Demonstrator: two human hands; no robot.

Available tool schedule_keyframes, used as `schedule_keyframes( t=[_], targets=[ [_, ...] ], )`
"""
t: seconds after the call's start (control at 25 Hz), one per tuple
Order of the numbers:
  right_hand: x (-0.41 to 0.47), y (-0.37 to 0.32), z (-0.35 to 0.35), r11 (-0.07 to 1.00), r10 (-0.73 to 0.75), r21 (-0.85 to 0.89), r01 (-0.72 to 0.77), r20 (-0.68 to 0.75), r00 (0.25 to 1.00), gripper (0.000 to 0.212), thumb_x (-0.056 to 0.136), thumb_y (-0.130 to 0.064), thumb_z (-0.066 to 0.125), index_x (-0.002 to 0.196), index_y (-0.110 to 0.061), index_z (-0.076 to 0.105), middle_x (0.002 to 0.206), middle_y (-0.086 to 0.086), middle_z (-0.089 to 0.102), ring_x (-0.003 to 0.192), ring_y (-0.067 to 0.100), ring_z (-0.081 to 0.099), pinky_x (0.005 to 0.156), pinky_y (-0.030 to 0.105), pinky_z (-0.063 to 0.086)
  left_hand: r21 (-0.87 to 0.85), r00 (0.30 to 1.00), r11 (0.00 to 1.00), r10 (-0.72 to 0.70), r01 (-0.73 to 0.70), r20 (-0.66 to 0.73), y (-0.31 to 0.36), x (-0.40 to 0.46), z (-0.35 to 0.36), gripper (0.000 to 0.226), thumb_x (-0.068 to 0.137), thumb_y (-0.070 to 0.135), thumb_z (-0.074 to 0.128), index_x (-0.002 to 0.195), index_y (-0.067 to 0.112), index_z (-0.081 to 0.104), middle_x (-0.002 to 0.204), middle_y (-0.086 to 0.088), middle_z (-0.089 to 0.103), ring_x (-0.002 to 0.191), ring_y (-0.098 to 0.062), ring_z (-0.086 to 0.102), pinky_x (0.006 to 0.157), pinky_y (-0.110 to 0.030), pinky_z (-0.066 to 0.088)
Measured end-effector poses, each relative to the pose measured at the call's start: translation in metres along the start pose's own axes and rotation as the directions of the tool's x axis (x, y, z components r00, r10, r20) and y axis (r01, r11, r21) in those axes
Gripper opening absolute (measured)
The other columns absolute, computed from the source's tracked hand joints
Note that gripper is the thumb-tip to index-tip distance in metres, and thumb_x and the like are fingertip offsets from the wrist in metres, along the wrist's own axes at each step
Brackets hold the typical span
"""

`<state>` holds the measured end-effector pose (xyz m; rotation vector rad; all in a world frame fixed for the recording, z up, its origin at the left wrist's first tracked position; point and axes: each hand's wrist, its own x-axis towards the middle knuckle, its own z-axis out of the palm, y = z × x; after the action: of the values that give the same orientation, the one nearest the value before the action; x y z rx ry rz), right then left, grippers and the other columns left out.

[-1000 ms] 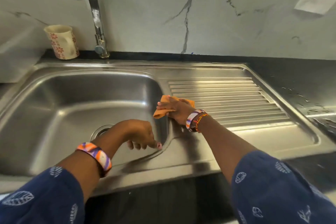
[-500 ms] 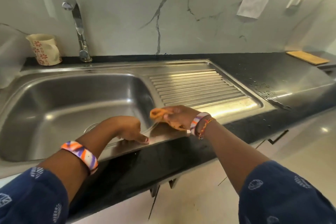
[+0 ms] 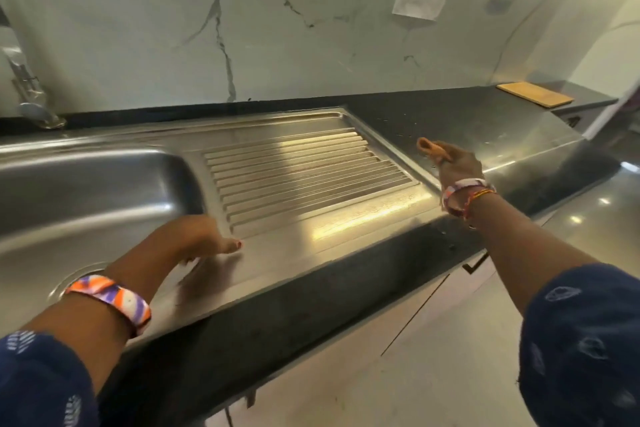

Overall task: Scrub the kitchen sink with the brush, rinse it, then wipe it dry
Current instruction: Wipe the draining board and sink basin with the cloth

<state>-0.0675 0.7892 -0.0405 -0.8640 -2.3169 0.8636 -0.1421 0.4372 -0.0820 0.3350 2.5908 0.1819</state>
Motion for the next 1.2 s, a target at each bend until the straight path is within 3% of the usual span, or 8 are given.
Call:
schedule_keyframes(
  t=[0.12,0.28,0.4,0.52,0.64,0.92,1.08,1.2],
  targets=[
    [0.032,0.047,-0.004,0.943,0.018,-0.333,0.005,0.066,0.998,0.028,0.096,-0.022,0.049,0.119,-0.031,0.062,0.107,0.006,0.068,0.098,0.029,0.06,0.092,0.045,0.048,-0.039,0.992,0.996,-0.078,0.082,0.095,0.01,0.014,-0.007,0.047,0.087,0.046,0.06,0.111,0.005,0.055,0.091,-0.008,0.059,0.085,-0.021,0.064,0.064,-0.024,0.051],
    [0.038,0.075,0.022,0.833,0.113,-0.54,0.124,0.384,0.916,0.04,0.091,-0.035,0.053,0.127,-0.019,0.053,0.124,0.005,0.056,0.117,0.029,0.051,0.101,0.05,0.041,-0.023,0.991,0.995,-0.091,0.093,0.102,0.008,0.026,-0.007,0.048,0.085,0.047,0.062,0.112,0.009,0.051,0.091,-0.007,0.06,0.079,-0.018,0.064,0.062,-0.024,0.055],
    [0.037,0.066,0.026,0.793,0.137,-0.604,0.079,0.302,0.943,0.036,0.092,-0.027,0.053,0.124,-0.011,0.057,0.119,0.011,0.06,0.115,0.03,0.054,0.1,0.04,0.043,-0.027,0.993,0.996,-0.082,0.084,0.085,0.006,0.028,-0.001,0.041,0.086,0.049,0.06,0.101,0.011,0.051,0.085,-0.005,0.059,0.077,-0.017,0.063,0.057,-0.022,0.052],
    [0.028,0.048,0.026,0.739,0.212,-0.672,0.044,0.294,0.932,0.044,0.092,-0.041,0.051,0.117,-0.006,0.062,0.11,0.013,0.064,0.104,0.028,0.06,0.088,0.033,0.047,-0.102,0.998,0.993,-0.054,0.057,0.03,-0.002,0.032,0.008,0.039,0.084,0.049,0.061,0.089,0.012,0.05,0.085,-0.006,0.058,0.078,-0.018,0.061,0.059,-0.024,0.05],
    [-0.008,0.025,0.034,0.642,0.197,-0.755,0.137,0.335,0.921,0.04,0.088,-0.037,0.059,0.113,-0.006,0.063,0.113,0.013,0.064,0.105,0.029,0.061,0.089,0.033,0.048,-0.177,1.0,0.984,-0.016,0.014,-0.014,-0.01,0.03,0.014,0.04,0.085,0.05,0.059,0.086,0.012,0.049,0.086,-0.008,0.058,0.078,-0.021,0.06,0.067,-0.029,0.052],
    [-0.139,-0.079,0.075,0.637,0.022,-0.699,0.324,0.437,0.899,0.031,0.086,-0.026,0.062,0.109,-0.005,0.063,0.113,0.014,0.065,0.108,0.031,0.059,0.09,0.037,0.049,-0.105,0.996,0.994,-0.006,0.015,0.085,-0.085,-0.003,0.008,0.042,0.093,0.051,0.045,0.085,0.011,0.054,0.086,-0.007,0.069,0.068,-0.016,0.062,0.072,-0.029,0.052],
    [-0.222,-0.15,0.109,0.605,-0.156,-0.584,0.541,0.579,0.8,0.031,0.085,-0.014,0.059,0.115,-0.006,0.062,0.119,0.013,0.064,0.114,0.03,0.059,0.09,0.035,0.049,-0.09,0.981,0.995,-0.03,0.048,0.191,-0.136,-0.037,0.006,0.036,0.096,0.043,0.047,0.094,0.009,0.058,0.078,-0.001,0.063,0.059,-0.013,0.057,0.058,-0.022,0.045],
    [-0.271,-0.191,0.136,0.581,-0.213,-0.493,0.648,0.676,0.705,0.028,0.086,-0.013,0.057,0.113,-0.006,0.064,0.114,0.012,0.066,0.108,0.029,0.061,0.087,0.034,0.051,-0.036,0.983,0.999,-0.031,0.038,0.181,-0.173,-0.065,0.005,0.024,0.095,0.033,0.05,0.083,0.016,0.06,0.074,0.003,0.063,0.056,-0.01,0.057,0.054,-0.019,0.042]
  ],
)
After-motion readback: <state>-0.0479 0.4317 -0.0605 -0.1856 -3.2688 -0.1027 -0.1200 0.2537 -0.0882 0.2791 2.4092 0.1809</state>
